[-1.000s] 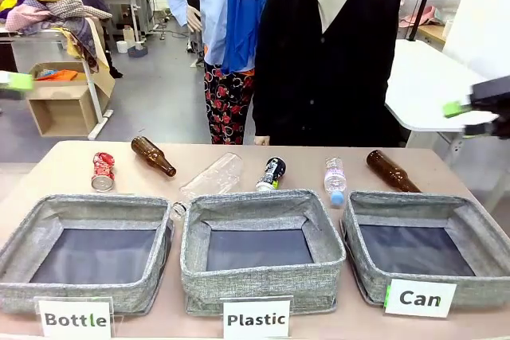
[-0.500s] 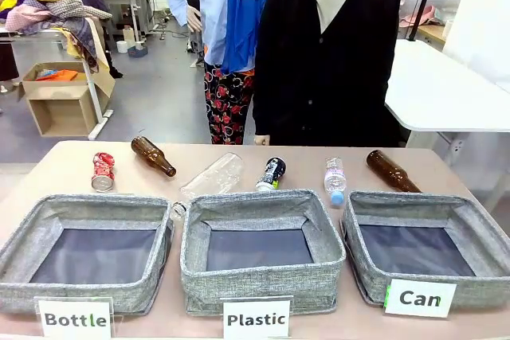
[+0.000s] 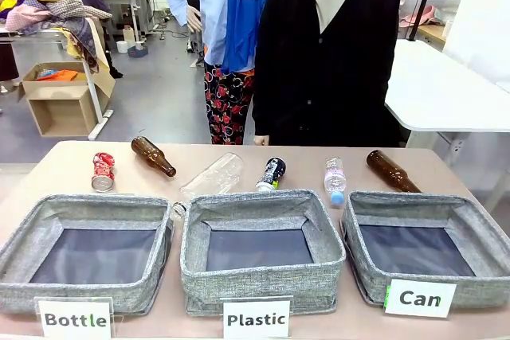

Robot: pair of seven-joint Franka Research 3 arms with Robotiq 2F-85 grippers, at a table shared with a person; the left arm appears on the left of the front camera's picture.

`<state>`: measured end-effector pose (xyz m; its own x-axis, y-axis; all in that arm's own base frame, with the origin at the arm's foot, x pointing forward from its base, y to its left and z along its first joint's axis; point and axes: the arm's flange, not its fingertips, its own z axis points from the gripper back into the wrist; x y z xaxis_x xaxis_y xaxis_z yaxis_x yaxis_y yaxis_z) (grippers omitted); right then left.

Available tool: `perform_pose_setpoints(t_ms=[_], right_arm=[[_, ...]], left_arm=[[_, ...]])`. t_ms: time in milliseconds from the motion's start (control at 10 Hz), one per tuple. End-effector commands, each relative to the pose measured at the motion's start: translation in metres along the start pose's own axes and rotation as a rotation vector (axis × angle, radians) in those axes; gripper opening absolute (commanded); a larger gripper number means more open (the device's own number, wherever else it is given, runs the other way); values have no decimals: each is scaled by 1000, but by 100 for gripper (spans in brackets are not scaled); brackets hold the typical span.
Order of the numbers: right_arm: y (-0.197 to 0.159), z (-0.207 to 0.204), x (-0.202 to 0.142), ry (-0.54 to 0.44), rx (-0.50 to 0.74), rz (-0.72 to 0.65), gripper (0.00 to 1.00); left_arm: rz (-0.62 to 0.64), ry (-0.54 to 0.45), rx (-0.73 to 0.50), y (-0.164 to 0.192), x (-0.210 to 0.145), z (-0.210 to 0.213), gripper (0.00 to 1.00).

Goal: Sort the can waste into the basket.
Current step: Pick up the can waste from the table and place it in the right Fabric basket.

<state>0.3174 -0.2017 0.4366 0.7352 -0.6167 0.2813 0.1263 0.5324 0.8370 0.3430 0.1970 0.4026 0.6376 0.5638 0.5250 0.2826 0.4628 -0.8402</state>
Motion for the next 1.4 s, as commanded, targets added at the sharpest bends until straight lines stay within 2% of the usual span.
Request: perform_pose_setpoints(t_ms=[0, 500, 800, 1100, 1200, 1300], right_arm=[[3, 3, 3, -7, 17, 21, 100], [5, 4, -2, 6, -11, 5, 100], [76, -35, -14, 106, -132, 211, 100], [151, -101, -36, 164, -285, 374, 100], [170, -125, -42, 172, -329, 442, 100], [175, -124, -39, 181, -338, 473, 100]], left_arm=[[-29, -4, 1, -3, 2, 6, 100], [-29, -4, 1, -3, 2, 6, 100], [-29, -4, 1, -3, 2, 6, 100], [-29, -4, 1, -3, 2, 6, 100], [-29, -4, 1, -3, 2, 6, 100], [-29, -4, 1, -3, 2, 6, 100]])
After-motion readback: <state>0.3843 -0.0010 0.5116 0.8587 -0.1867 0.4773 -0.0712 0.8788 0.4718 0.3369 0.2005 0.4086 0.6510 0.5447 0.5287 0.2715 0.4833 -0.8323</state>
